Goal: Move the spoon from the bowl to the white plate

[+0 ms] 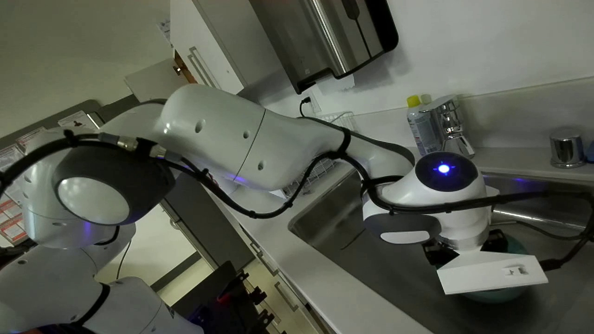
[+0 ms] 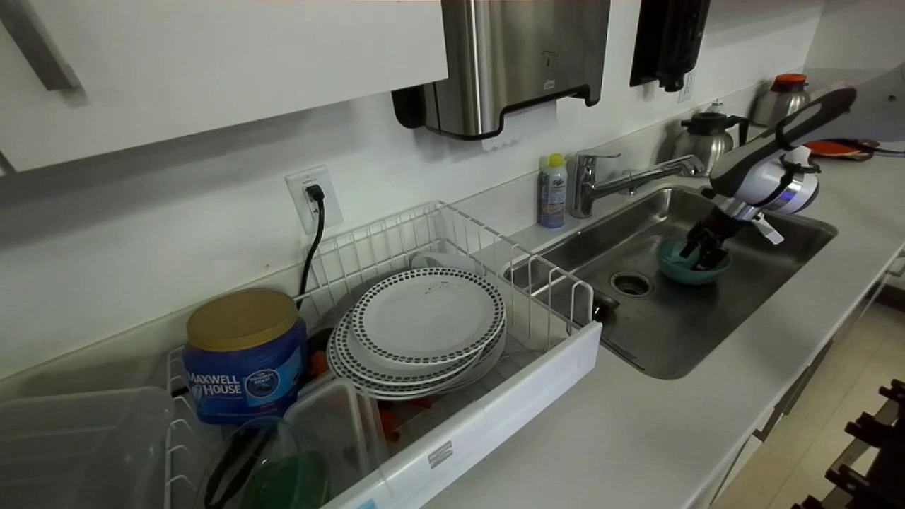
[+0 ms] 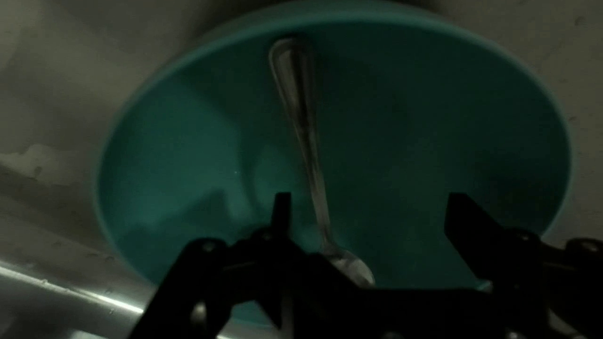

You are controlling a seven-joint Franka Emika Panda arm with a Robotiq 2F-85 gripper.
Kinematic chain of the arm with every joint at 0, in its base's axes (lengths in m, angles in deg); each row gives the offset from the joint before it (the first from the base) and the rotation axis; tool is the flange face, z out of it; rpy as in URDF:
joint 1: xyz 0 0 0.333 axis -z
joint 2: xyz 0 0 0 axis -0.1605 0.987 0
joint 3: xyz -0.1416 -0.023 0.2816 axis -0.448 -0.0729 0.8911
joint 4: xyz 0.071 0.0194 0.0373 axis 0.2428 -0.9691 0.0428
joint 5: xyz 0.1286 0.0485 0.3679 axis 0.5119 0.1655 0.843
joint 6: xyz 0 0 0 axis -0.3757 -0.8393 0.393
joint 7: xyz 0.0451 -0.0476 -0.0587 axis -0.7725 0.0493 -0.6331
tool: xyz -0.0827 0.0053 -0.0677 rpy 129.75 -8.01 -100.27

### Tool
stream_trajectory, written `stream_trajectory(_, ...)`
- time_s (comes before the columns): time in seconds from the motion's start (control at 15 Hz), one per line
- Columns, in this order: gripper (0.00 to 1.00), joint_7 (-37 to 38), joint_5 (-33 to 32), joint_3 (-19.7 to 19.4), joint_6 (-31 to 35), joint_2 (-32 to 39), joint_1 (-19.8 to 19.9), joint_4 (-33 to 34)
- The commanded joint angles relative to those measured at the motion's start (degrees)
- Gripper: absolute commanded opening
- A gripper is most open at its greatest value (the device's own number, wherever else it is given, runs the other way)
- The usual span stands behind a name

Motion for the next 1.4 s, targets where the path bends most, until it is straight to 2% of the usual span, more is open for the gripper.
stream_trajectory(0.0, 0.53, -0.5, 0.6, 0.9, 0.7, 0.9, 0.4, 1.1)
stream_trajectory(0.47, 0.01, -0.5, 0.5, 0.8, 0.9, 1.1, 0.5, 1.0)
stream_trajectory(0.93, 0.02, 0.1, 1.9, 1.5, 3.6, -1.1, 1.6, -1.6)
stream_trajectory(1.33, 0.02, -1.4, 3.8, 7.3, 11.3, -3.8, 6.9, -6.4)
